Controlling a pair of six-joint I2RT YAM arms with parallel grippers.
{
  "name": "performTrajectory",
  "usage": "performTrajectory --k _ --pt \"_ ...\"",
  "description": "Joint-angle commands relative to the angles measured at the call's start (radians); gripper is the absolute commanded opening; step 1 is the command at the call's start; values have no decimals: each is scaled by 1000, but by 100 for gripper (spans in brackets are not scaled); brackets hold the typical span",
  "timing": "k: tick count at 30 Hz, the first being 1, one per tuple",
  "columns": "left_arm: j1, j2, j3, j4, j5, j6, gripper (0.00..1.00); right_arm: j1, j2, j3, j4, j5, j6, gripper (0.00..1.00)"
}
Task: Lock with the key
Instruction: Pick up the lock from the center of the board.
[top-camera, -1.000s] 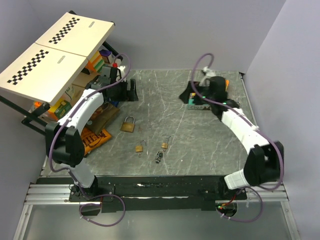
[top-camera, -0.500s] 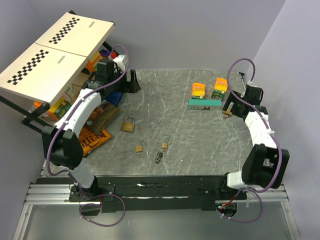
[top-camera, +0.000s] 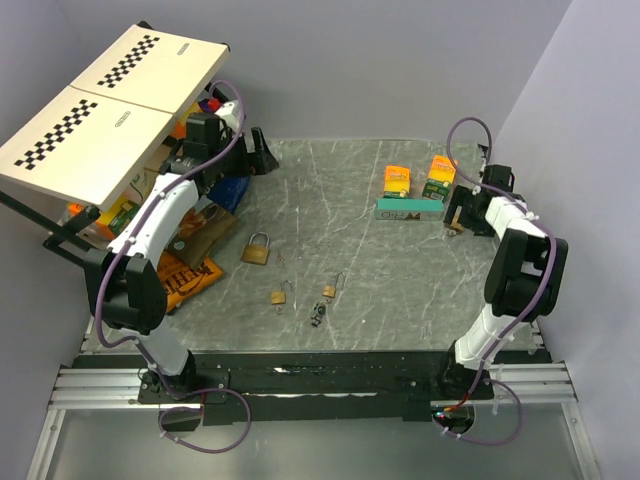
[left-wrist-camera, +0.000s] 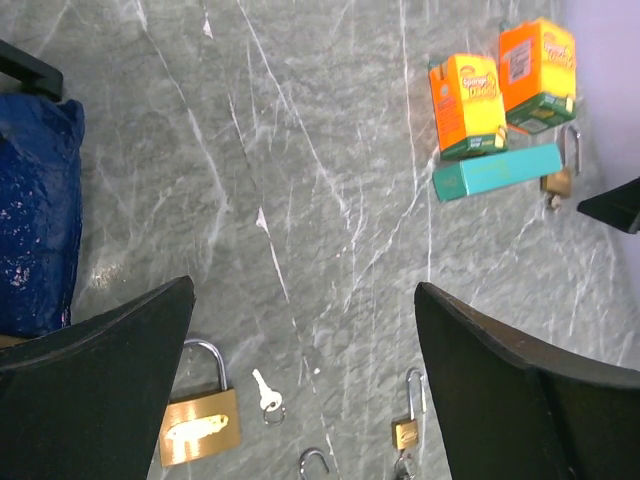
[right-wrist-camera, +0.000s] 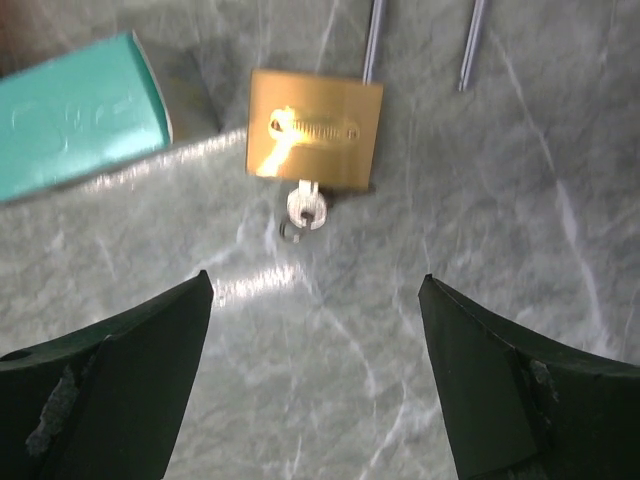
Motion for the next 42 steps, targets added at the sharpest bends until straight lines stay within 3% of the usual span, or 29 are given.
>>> performTrajectory --k 1,16,22,25,29,38,42 --pt "17 -10 1 89 47 -48 96 -12 79 102 24 -3 -35 90" --pt "45 65 56 20 -55 -99 96 0 264 285 -38 5 -30 90" --pt "51 81 72 17 -77 -114 96 0 298 331 -99 52 -22 80" --pt "56 85 73 23 -71 -129 96 0 338 389 -147 63 -32 84" --pt "62 95 66 34 -63 -148 96 2 381 447 -190 66 -36 100" --pt "80 119 72 22 -64 -163 96 19 450 542 -276 103 -67 90" --pt "91 127 76 22 -63 -168 96 20 475 587 -328 85 -93 91"
